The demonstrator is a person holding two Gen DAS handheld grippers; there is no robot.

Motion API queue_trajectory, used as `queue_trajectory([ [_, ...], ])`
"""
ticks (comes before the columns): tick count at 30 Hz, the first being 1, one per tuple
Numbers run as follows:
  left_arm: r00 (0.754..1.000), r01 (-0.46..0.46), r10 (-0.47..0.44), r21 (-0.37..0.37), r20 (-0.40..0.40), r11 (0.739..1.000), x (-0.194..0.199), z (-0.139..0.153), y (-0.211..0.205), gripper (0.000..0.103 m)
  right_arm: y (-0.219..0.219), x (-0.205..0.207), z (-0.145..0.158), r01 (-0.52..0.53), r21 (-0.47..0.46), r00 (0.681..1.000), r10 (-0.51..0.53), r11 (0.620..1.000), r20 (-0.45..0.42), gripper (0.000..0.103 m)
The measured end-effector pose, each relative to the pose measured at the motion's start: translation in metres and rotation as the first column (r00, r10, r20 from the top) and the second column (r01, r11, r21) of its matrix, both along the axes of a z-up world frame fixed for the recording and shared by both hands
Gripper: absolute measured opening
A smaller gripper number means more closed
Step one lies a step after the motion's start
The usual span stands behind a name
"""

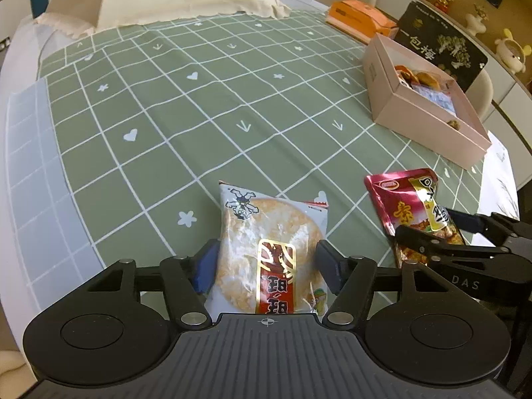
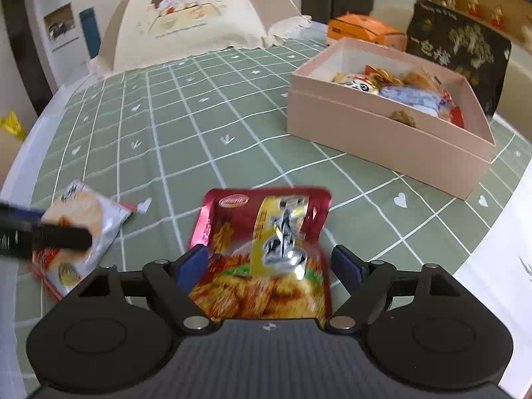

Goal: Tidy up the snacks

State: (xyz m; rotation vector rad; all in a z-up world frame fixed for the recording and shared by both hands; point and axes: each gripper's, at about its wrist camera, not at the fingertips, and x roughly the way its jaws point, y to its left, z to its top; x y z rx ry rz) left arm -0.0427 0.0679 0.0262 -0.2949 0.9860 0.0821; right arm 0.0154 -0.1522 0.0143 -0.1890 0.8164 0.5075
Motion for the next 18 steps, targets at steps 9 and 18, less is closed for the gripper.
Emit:
queue_trajectory([
  [9,0.999,0.028,-0.028,-0.008,0.017,1.000,0.001,-0.001,-0.004,0.068,0.017,-0.020,0.052,-0.145,-0.012,0.984,0.146,0.989,0.106,0.031],
  [18,0.999,0.047,-0.047,0.006,0.012,0.999,0.001,-0.001,-0.006,0.069,0.039,0.022,0.031,-0.141,0.101,0.981,0.152,0.985,-0.117,0.034],
])
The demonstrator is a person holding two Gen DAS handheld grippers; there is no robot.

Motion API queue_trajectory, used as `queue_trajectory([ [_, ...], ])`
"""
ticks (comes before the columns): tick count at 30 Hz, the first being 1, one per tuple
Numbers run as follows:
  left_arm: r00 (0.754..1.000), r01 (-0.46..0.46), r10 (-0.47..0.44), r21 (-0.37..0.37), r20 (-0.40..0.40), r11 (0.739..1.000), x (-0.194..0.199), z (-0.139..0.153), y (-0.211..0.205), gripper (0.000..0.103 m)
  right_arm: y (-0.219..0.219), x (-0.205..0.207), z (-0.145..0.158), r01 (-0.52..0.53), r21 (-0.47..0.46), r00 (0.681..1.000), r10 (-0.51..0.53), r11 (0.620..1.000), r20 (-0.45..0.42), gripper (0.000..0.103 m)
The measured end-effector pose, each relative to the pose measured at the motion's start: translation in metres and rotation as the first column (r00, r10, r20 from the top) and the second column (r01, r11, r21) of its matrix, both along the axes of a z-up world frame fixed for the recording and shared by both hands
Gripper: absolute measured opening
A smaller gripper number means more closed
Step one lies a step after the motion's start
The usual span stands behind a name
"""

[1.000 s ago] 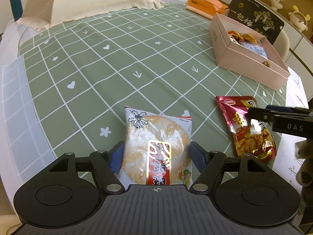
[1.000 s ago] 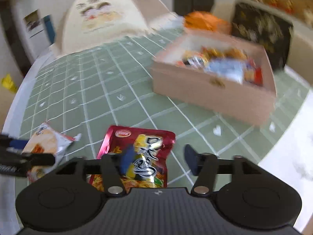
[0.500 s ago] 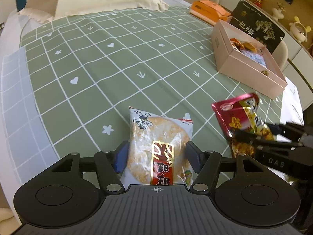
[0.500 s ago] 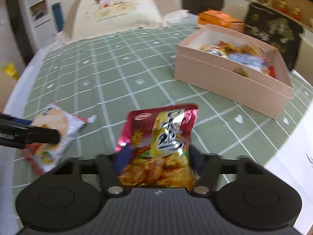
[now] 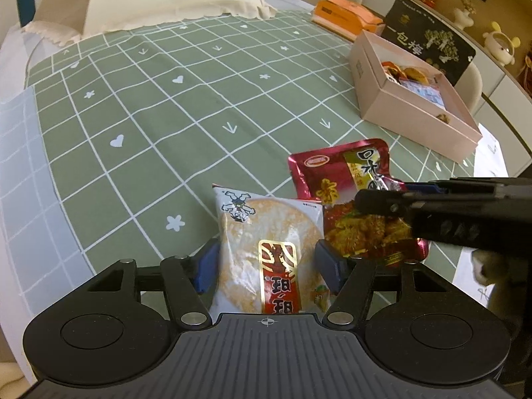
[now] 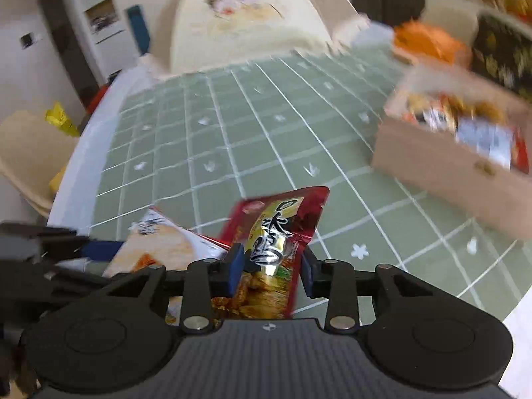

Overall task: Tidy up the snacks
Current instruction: 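Drop the chicken bag into the box with the right tool while the left drops the rice cracker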

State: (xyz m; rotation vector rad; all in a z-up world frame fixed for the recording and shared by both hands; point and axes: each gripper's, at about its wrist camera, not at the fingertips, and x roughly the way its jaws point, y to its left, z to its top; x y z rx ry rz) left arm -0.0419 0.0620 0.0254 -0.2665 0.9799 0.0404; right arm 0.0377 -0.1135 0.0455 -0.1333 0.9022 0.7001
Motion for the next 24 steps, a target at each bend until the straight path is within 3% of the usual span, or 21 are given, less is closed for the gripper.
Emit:
queue_trajectory([
  [2,1.000,0.013,-0.013,0.004,-0.006,1.000,0.001,0.000,-0.002,0.071,-0.010,0.004,0.002,0.010,0.051,0.999,-0.008,0.999,-0.052,0.024],
  [5,0.999,0.042,-0.041,0.031,-0.014,0.999,0.003,0.000,-0.010,0.075,-0.026,-0.002,0.016,0.008,0.108,0.998,0.000,0.994,-0.068,0.019],
  [8,0.996,0.082,-0.080,0.079,-0.026,0.994,0.007,-0.002,-0.022,0.081,-0.040,-0.014,0.033,0.010,0.131,0.999,-0.004,0.991,-0.043,0.014],
  [13,0.992,0.125,-0.121,0.174,-0.033,0.977,0.010,-0.006,-0.041,0.081,-0.051,-0.022,0.043,0.018,0.096,1.000,-0.020,0.995,0.022,0.014],
  [19,0.992,0.129,-0.128,0.187,-0.016,0.974,0.006,-0.008,-0.042,0.081,-0.035,-0.007,0.018,-0.004,0.128,0.998,0.012,0.992,-0.064,0.022],
  [24,0.992,0.126,-0.125,0.192,-0.017,0.973,0.005,-0.007,-0.043,0.081,-0.024,0.005,-0.005,0.014,0.104,0.989,0.002,0.994,-0.149,0.021],
])
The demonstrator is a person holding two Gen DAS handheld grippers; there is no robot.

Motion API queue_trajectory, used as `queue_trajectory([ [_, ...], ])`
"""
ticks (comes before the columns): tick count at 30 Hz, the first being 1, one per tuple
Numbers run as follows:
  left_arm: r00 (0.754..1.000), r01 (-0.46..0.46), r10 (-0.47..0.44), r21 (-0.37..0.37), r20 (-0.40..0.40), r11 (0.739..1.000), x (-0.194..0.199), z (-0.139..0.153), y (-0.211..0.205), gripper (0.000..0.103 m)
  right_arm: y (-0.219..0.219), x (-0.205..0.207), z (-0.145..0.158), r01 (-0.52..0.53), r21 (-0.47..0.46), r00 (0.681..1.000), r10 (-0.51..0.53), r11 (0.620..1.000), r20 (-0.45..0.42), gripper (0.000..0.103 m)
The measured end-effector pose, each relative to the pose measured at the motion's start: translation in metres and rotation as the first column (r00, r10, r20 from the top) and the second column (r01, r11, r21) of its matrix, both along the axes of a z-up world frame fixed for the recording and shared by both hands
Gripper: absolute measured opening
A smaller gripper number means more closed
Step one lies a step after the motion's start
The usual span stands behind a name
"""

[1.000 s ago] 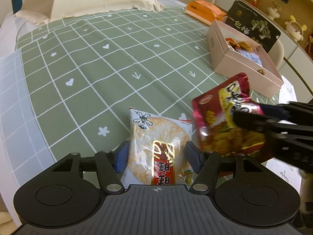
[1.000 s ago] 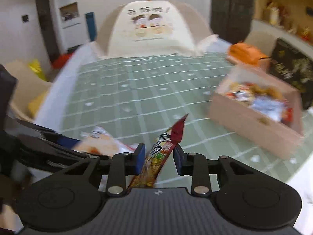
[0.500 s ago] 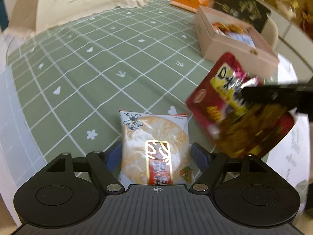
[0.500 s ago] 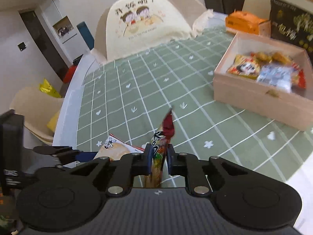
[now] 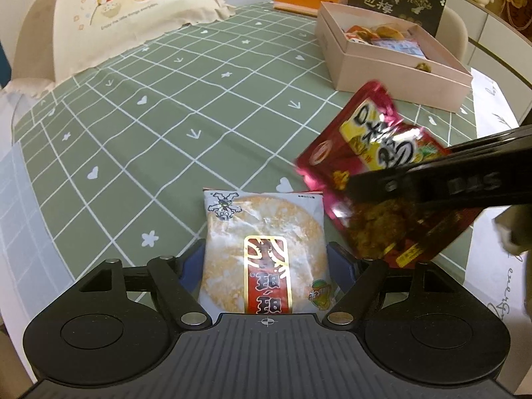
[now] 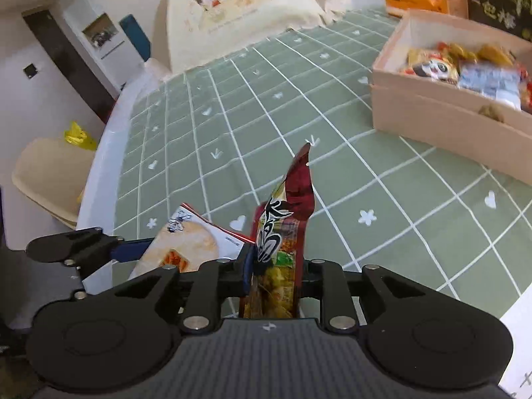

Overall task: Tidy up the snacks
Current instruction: 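Drop the chicken bag into the box with the right tool while the left drops the rice cracker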

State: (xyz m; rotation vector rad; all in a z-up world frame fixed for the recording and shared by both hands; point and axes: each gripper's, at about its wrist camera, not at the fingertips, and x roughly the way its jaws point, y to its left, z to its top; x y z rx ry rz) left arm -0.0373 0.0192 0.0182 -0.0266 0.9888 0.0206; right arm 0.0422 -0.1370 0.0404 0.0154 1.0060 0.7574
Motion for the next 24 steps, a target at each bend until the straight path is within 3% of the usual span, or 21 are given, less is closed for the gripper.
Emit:
queue_trajectory([
  [5,1.000,-0.013,0.013,-0.004,0.002,1.000,0.001,0.000,-0.001,0.080,-0.023,-0.014,0.024,0.014,0.003,0.996,-0.014,1.000,0.092,0.017],
  [8,1.000,-0.024,0.026,-0.096,0.016,0.995,-0.001,0.003,0.003,0.080,-0.045,-0.017,0.036,0.070,-0.005,0.990,-0.069,0.997,0.121,0.016],
  [10,0.999,-0.002,0.010,-0.152,0.053,0.988,0.001,0.014,0.000,0.080,-0.062,-0.017,0.041,0.117,0.000,0.985,-0.116,0.993,0.125,0.016],
  [13,0.984,0.083,-0.048,-0.202,0.173,0.976,0.018,0.051,-0.012,0.080,-0.086,-0.020,0.049,0.189,0.009,0.972,-0.188,0.982,0.142,0.016],
  [18,0.919,0.244,-0.153,-0.219,0.363,0.945,0.087,0.133,-0.042,0.080,-0.121,-0.024,0.054,0.292,0.033,0.946,-0.294,0.956,0.135,0.016],
  [20,0.902,0.290,-0.190,-0.219,0.387,0.932,0.123,0.152,-0.058,0.081,-0.132,-0.026,0.056,0.325,0.052,0.937,-0.329,0.944,0.121,0.016],
  [22,0.908,0.329,-0.227,-0.265,0.352,0.907,0.164,0.149,-0.072,0.081,-0.141,-0.028,0.058,0.353,0.064,0.927,-0.358,0.933,0.111,0.016],
  [24,0.935,0.280,-0.184,-0.313,0.303,0.908,0.198,0.137,-0.076,0.080,-0.150,-0.029,0.058,0.374,0.072,0.920,-0.379,0.925,0.097,0.016],
])
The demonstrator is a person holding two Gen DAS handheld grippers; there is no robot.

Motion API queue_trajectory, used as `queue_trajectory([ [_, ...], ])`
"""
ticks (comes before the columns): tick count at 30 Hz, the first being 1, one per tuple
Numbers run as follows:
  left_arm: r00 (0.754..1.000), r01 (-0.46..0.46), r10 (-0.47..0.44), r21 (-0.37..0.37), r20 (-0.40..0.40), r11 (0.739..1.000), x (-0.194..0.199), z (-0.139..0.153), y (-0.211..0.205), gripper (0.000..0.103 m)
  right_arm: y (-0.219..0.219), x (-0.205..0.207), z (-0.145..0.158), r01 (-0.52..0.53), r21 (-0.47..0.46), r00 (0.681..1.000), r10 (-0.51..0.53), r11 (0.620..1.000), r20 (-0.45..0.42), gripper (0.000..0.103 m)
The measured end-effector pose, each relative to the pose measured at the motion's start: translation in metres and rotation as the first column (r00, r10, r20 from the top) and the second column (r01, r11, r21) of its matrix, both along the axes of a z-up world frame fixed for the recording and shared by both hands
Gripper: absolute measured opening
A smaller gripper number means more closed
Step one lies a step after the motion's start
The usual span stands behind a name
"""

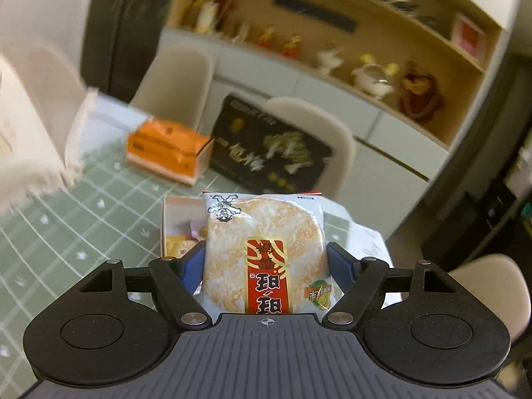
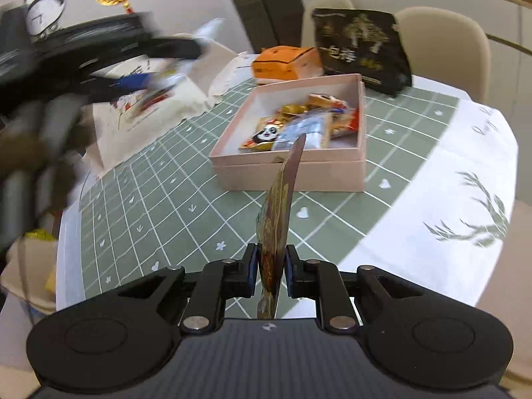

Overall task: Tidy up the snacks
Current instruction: 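Drop the chicken bag into the box with the right tool while the left drops the rice cracker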

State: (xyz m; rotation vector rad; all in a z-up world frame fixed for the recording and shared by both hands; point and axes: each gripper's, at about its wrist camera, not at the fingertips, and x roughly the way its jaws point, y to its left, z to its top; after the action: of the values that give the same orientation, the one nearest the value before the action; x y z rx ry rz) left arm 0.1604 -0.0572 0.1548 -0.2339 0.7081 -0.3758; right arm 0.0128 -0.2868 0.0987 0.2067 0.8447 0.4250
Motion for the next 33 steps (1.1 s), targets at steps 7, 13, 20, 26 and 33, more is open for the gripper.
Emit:
queue_trajectory([
  [7,1.000,0.000,0.003,-0.109,0.026,0.994,-0.010,-0.019,0.019,0.077,-0.031,-0.008,-0.007,0.064,-0.002,0.997,-0.064,0.998,-0.038,0.016],
  [13,0.993,-0.118,0.113,-0.164,-0.040,0.979,-0.060,-0.032,0.054,0.076,-0.043,0.013,-0.015,0.087,0.088,0.993,-0.080,0.992,-0.087,0.016],
  [20,0.964,-0.225,0.190,-0.192,-0.185,0.955,-0.095,-0.084,0.074,0.076,-0.018,0.093,0.039,-0.039,0.339,0.998,0.018,0.940,0.066,0.021],
  [26,0.965,-0.220,0.213,-0.028,-0.152,0.975,-0.115,-0.107,0.079,0.076,0.004,0.134,0.007,0.082,0.139,0.996,-0.085,0.987,0.017,0.051],
  [33,0.964,-0.225,0.241,0.141,-0.108,0.964,-0.149,-0.138,0.077,0.076,0.036,0.063,-0.056,0.106,-0.113,0.994,-0.105,0.988,0.012,0.053],
])
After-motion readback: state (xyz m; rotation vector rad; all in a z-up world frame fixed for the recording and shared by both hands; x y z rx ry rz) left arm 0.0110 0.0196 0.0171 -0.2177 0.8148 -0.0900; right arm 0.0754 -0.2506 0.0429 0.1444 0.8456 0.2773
